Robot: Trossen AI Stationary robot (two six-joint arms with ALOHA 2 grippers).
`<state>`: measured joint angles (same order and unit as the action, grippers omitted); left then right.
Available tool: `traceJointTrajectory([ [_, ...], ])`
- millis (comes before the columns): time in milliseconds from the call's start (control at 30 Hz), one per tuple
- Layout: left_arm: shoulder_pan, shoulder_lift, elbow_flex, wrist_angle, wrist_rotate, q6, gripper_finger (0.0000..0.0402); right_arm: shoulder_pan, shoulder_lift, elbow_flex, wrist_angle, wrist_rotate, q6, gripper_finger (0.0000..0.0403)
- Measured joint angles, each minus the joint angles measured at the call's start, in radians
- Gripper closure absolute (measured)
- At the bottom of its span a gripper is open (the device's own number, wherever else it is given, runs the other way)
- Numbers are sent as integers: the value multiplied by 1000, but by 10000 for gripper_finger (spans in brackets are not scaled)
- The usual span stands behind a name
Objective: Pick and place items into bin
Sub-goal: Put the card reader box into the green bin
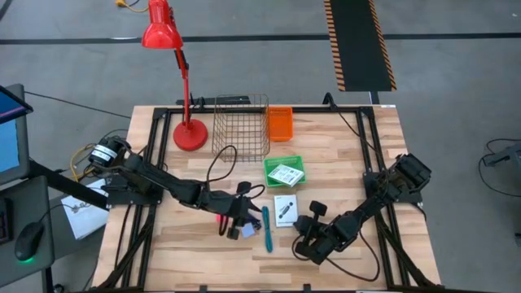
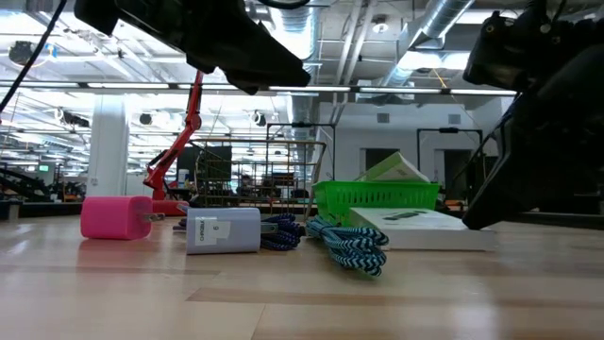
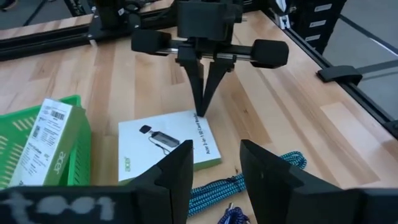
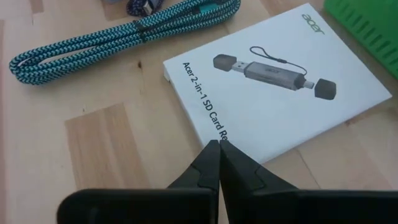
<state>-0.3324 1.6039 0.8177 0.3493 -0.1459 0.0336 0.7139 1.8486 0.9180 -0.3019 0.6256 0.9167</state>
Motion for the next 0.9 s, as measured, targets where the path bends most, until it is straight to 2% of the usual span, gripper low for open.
traceJointTrajectory([
  [333,50,0,0,0,0,-23,280,5,2,-1,0,-7,19,403],
  [900,113,1,-2,-29,24,-342,280,12,3,-2,-2,-6,26,403],
])
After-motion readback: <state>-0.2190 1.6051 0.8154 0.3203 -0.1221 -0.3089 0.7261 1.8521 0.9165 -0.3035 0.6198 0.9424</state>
